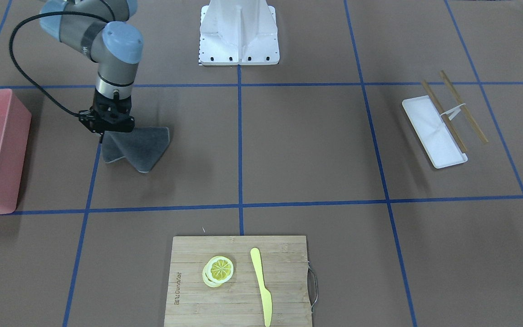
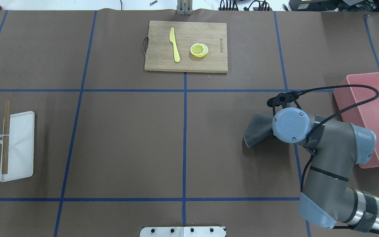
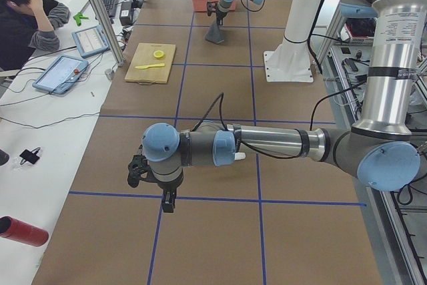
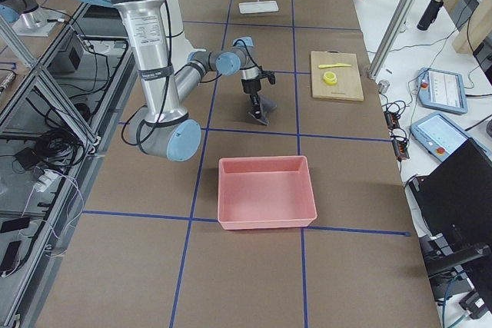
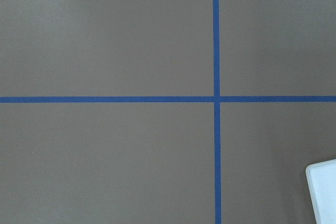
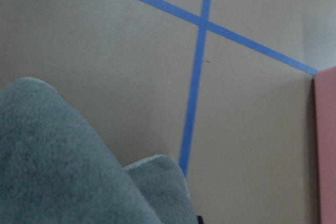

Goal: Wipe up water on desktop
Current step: 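Wipe the cloth toward the bin again and back toward the cutting board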

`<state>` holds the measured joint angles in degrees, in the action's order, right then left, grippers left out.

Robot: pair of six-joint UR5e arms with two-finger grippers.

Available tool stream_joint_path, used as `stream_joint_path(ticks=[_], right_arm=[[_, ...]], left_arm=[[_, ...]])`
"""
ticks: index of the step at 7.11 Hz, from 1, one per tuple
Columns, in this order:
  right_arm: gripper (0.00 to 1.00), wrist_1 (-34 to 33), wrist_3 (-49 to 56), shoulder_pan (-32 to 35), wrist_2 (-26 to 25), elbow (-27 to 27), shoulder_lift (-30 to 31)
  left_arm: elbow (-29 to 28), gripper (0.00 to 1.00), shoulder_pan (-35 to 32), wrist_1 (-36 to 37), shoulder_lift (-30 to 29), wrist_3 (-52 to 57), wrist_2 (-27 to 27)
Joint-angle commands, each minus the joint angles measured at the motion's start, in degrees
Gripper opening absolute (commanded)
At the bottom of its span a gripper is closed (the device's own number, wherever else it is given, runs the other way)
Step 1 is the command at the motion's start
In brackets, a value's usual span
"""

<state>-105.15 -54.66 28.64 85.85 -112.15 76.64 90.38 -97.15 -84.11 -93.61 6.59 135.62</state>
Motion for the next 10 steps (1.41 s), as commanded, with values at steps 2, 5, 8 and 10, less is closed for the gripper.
stream_joint_path(ticks=[2,5,8,10], right_arm=[[0.0,-0.1,5.6,3.4,-0.6,-0.6,5.5],[0.0,-0.1,1.3,3.1,-0.2,10.3,-10.0],[0.0,1.0,-10.5,1.1,1.3,19.8,-24.8],[0.0,8.8,-23.1,-2.9,1.0,27.8,-33.1]], left_arm=[[-0.3,0.98,-0.1,-0.4,0.0,0.0,0.0],[-0.4,0.98,-0.1,-0.4,-0.1,0.0,0.0],[-0.2,0.98,0.0,-0.4,0.0,0.0,0.0],[-0.1,0.98,-0.1,-0.4,-0.1,-0.1,0.0]])
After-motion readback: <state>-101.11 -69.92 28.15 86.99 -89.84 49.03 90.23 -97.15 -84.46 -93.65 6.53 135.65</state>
